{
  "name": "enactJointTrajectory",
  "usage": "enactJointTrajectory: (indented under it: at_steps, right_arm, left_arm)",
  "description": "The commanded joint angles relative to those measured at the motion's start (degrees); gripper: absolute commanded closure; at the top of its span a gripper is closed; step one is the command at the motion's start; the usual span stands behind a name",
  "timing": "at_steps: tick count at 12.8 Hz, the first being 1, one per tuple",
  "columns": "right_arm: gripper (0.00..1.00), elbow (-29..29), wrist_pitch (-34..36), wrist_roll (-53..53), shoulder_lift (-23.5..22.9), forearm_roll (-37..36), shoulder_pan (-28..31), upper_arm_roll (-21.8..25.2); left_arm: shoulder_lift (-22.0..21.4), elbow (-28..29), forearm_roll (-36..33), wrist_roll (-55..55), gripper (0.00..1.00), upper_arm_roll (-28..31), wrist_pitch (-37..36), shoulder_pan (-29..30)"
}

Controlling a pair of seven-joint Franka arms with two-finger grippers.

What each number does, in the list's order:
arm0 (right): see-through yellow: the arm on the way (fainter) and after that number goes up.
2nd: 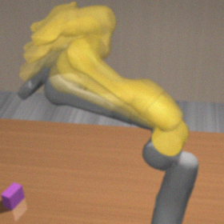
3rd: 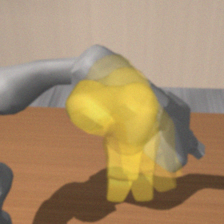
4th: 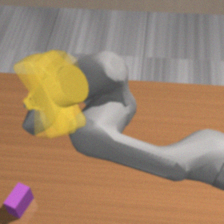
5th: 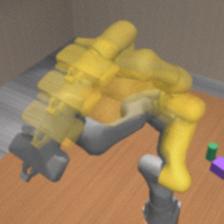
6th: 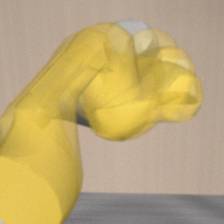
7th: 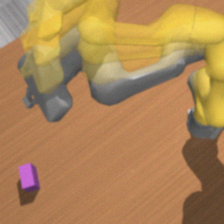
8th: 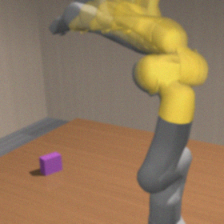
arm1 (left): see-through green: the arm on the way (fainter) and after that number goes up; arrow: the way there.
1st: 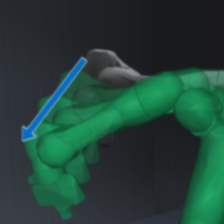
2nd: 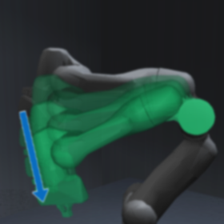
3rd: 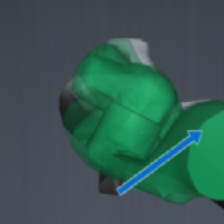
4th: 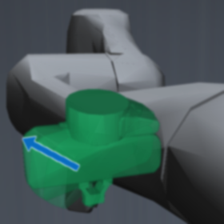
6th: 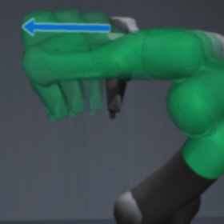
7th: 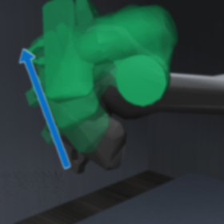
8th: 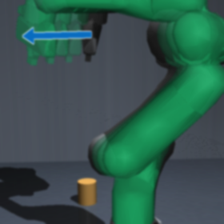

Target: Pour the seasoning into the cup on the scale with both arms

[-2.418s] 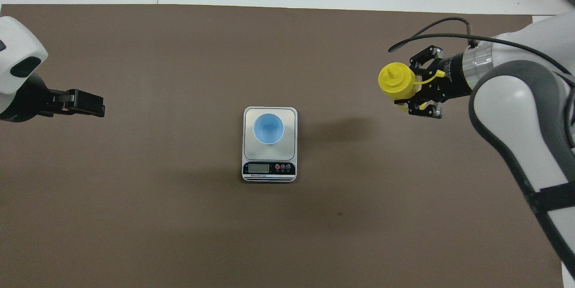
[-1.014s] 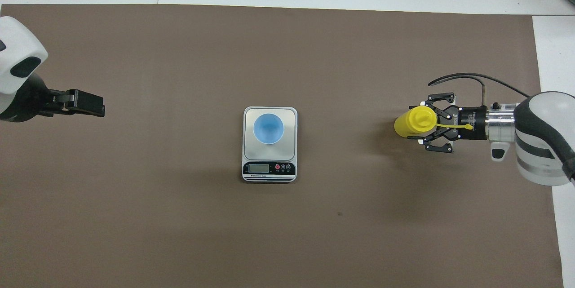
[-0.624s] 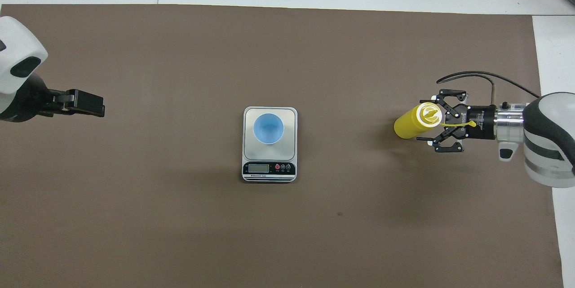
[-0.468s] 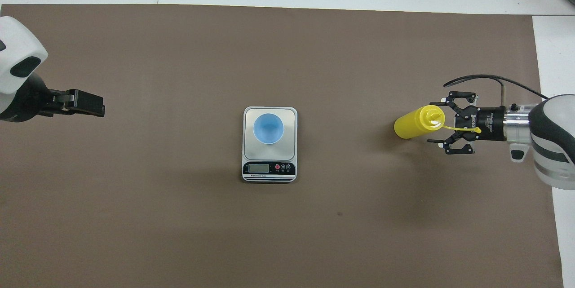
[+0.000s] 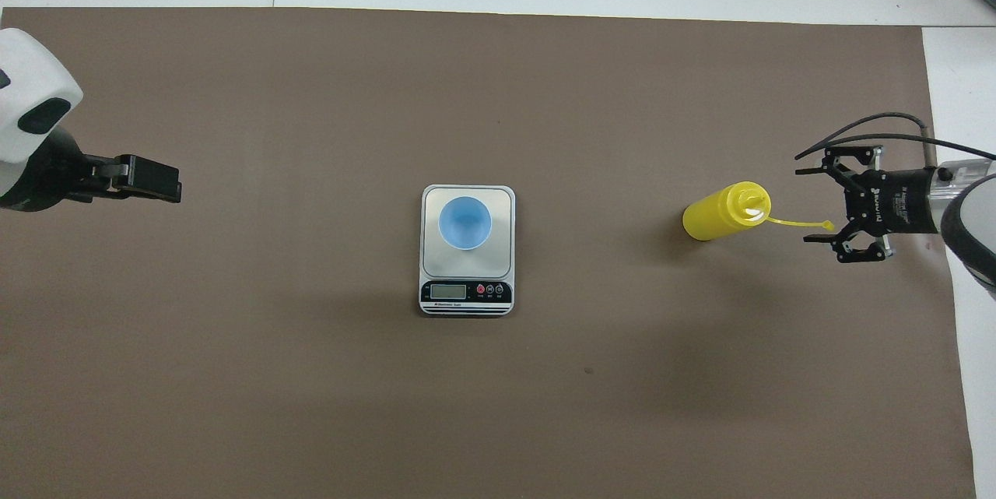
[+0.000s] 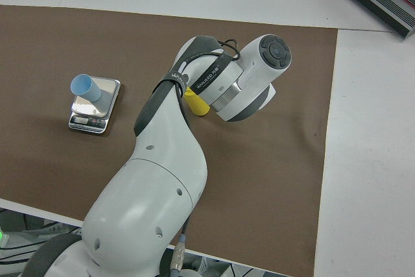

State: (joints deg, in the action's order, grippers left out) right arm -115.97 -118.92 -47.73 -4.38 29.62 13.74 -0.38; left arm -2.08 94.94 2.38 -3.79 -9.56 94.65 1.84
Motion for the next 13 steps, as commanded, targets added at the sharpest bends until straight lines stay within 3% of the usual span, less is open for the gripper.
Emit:
enactJointTrajectory:
  at_steps: [1, 3, 5, 9, 13]
  right_arm:
    - [0.00, -0.57, 0.17, 0.35, 6.03, -10.33, -0.64, -0.94]
    - [0.00, -0.39, 0.79, 0.35, 9.12, -15.45, -0.91, -1.29]
    - [0.00, -0.39, 2.63, 3.41, 10.18, -15.82, -2.31, -1.29]
    - [0.00, -0.31, 5.54, 11.68, 11.41, -23.10, -9.50, -1.29]
    - [0.00, 7.58, 14.39, 19.13, 9.05, -26.53, -12.59, -1.29]
  left_arm:
    - [-1.44, 1.21, 0.96, 0.45, 0.00, -0.02, -0.52, 0.62]
    - [-1.44, 1.21, 0.96, 0.45, 0.00, -0.02, -0.52, 0.62]
    - [-1.35, 1.22, 0.96, 0.45, 0.00, -0.02, -0.52, 0.62]
    - [-1.35, 1.21, 0.96, 0.45, 0.00, -0.02, -0.52, 0.62]
    - [-1.35, 1.22, 0.96, 0.45, 0.00, -0.02, -0.52, 0.62]
